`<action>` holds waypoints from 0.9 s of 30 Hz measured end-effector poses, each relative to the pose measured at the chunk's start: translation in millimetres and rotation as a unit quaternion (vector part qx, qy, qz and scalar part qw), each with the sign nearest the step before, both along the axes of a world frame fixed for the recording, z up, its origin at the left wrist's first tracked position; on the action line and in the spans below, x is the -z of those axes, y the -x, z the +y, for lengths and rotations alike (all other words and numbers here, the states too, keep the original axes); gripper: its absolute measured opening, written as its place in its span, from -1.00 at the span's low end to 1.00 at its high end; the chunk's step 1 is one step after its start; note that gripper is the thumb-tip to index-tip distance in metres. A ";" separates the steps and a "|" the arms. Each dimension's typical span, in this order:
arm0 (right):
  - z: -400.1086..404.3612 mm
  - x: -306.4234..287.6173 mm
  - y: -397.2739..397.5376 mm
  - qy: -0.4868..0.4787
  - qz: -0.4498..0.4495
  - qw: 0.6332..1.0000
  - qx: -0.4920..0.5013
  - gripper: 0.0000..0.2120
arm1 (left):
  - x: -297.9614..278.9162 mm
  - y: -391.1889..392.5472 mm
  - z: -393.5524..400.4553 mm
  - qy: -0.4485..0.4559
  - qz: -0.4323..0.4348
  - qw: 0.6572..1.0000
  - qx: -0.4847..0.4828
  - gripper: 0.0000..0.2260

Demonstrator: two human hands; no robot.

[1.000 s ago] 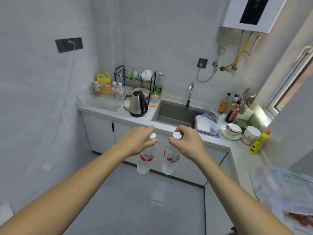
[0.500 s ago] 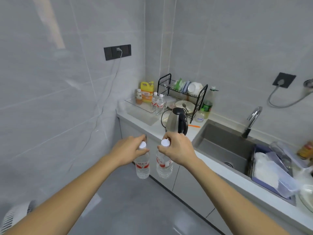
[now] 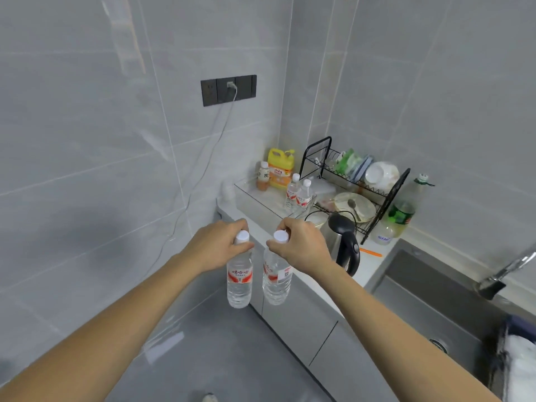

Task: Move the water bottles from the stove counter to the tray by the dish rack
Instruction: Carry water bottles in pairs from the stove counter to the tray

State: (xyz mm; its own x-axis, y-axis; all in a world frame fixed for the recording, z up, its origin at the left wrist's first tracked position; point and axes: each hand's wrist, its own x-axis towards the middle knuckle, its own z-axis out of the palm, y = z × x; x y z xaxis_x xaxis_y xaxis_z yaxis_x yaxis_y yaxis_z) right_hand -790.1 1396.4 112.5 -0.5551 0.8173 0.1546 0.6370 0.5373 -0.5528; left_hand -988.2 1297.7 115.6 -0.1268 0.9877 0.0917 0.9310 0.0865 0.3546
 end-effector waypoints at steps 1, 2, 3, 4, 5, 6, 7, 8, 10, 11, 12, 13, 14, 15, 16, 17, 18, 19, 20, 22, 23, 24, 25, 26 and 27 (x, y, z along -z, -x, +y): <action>14.3 1.6 11.3 0.002 -0.002 1.000 0.000 -0.77 | 1.2 11.0 17.3 -0.002 -0.001 1.000 0.003 -0.75; 28.8 3.0 22.7 0.005 -0.004 1.000 0.003 -0.76 | 2.1 22.0 35.5 -0.003 -0.001 1.000 0.007 -0.74; 44.1 4.0 34.7 0.009 -0.003 1.000 0.007 -0.75 | 2.6 33.1 53.6 -0.005 0.000 1.000 0.012 -0.74; 59.4 4.5 46.1 0.014 0.000 1.000 0.014 -0.74 | 2.8 44.2 71.1 -0.007 0.000 1.000 0.019 -0.74; 73.2 5.2 56.9 0.017 0.004 1.000 0.022 -0.73 | 2.9 54.8 86.9 -0.008 -0.004 1.000 0.027 -0.74; 85.9 5.8 67.0 0.018 0.009 0.999 0.031 -0.72 | 3.4 65.4 102.5 -0.008 -0.008 0.999 0.033 -0.75; 97.9 6.4 76.7 0.017 0.014 0.999 0.042 -0.72 | 2.9 75.4 117.9 -0.008 -0.009 0.999 0.038 -0.75; 109.8 6.8 85.7 0.018 0.018 0.998 0.052 -0.73 | 2.5 85.1 132.8 -0.008 -0.009 0.999 0.041 -0.75; 132.9 6.9 101.4 0.020 0.023 0.997 0.065 -0.73 | 0.6 101.9 160.0 -0.018 -0.017 0.999 0.044 -0.75; 144.1 7.0 107.5 0.020 0.023 0.997 0.071 -0.73 | -0.6 108.8 172.7 -0.026 -0.025 0.998 0.047 -0.74; 155.3 7.1 112.7 0.021 0.021 0.997 0.077 -0.72 | -1.8 114.4 186.0 -0.031 -0.033 0.998 0.049 -0.73; 166.9 7.4 117.5 0.022 0.017 0.996 0.083 -0.71 | -2.7 119.7 199.7 -0.031 -0.039 0.998 0.048 -0.73; 179.0 7.5 122.0 0.021 0.013 0.996 0.089 -0.70 | -2.6 125.2 214.6 -0.027 -0.042 0.998 0.047 -0.75; 192.3 8.1 126.6 0.021 0.011 0.995 0.094 -0.69 | -1.9 130.7 230.3 -0.023 -0.040 0.998 0.046 -0.78; 205.7 9.5 130.6 0.018 0.011 0.995 0.099 -0.69 | -0.2 135.5 246.2 -0.020 -0.035 0.998 0.045 -0.80; 219.2 11.7 134.1 0.015 0.011 0.995 0.102 -0.69 | 2.6 139.5 262.1 -0.018 -0.032 0.998 0.045 -0.80; 233.0 13.8 137.2 0.012 0.012 0.994 0.104 -0.71 | 6.0 143.2 277.4 -0.019 -0.031 0.998 0.047 -0.78; 247.0 15.5 140.0 0.007 0.014 0.994 0.105 -0.71 | 8.4 145.7 291.0 -0.021 -0.031 0.998 0.049 -0.74; 261.1 16.7 142.7 0.004 0.016 0.994 0.104 -0.71 | 10.6 148.2 303.9 -0.022 -0.031 0.998 0.050 -0.71; 289.1 18.7 149.2 0.000 0.011 0.995 0.100 -0.72 | 14.1 153.1 328.3 -0.020 -0.031 0.998 0.048 -0.72; 302.9 20.4 153.1 -0.002 0.003 0.995 0.099 -0.72 | 16.0 155.6 340.0 -0.019 -0.033 0.998 0.047 -0.74; 315.6 22.6 156.4 -0.001 -0.004 0.995 0.097 -0.72 | 18.3 158.0 351.0 -0.016 -0.037 0.998 0.046 -0.75; 327.3 25.0 159.3 0.000 -0.009 0.996 0.093 -0.71 | 19.9 159.8 361.0 -0.014 -0.040 0.998 0.045 -0.75; 338.3 27.4 161.7 0.001 -0.013 0.996 0.088 -0.71 | 21.7 161.2 371.7 -0.015 -0.042 0.998 0.044 -0.75; 348.4 30.1 164.0 0.001 -0.016 0.996 0.086 -0.70 | 23.1 161.6 382.0 -0.015 -0.041 0.998 0.044 -0.75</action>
State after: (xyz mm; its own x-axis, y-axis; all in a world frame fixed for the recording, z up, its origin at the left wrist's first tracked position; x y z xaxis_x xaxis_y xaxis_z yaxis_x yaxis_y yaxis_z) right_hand -954.1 1744.8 82.3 -0.4121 0.9007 0.1373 0.7368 0.4181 -0.5314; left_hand -1149.9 1679.8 92.5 -0.0486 0.9922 0.1144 0.9020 -0.0056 0.4317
